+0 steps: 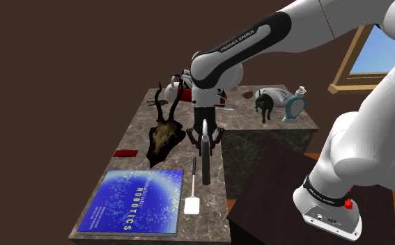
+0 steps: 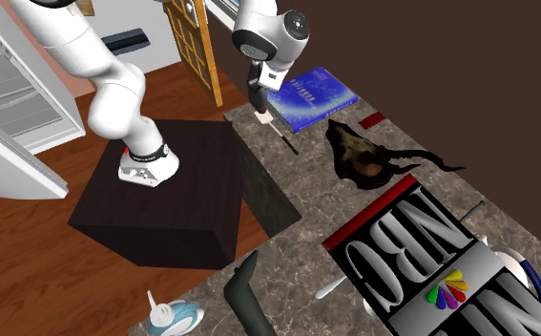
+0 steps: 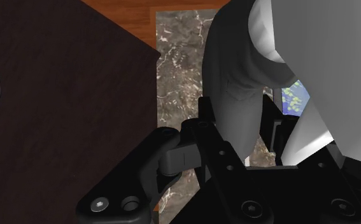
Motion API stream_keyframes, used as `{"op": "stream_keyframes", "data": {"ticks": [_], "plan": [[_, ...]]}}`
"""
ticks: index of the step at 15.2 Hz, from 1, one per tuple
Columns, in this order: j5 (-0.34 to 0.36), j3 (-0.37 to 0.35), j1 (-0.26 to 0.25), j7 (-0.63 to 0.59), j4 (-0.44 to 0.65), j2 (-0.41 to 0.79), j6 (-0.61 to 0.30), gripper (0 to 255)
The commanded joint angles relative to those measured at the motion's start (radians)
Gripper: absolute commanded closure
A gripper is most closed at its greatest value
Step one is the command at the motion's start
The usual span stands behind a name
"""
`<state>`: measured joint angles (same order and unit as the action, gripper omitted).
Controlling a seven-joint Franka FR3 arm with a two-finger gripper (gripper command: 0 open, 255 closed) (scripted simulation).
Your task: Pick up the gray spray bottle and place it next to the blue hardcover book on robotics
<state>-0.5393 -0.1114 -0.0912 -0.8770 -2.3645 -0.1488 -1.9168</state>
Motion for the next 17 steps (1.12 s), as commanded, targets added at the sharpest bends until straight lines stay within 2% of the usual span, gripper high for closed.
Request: {"op": "stream_keyframes", "data": {"ticks": [1, 17], "plan": [[-0.004, 0.0, 0.0, 0.013, -0.011, 0.015, -0.024, 255], [-0.055, -0.013, -0.012, 0.114, -0.074, 0.169, -0.222, 255]]}}
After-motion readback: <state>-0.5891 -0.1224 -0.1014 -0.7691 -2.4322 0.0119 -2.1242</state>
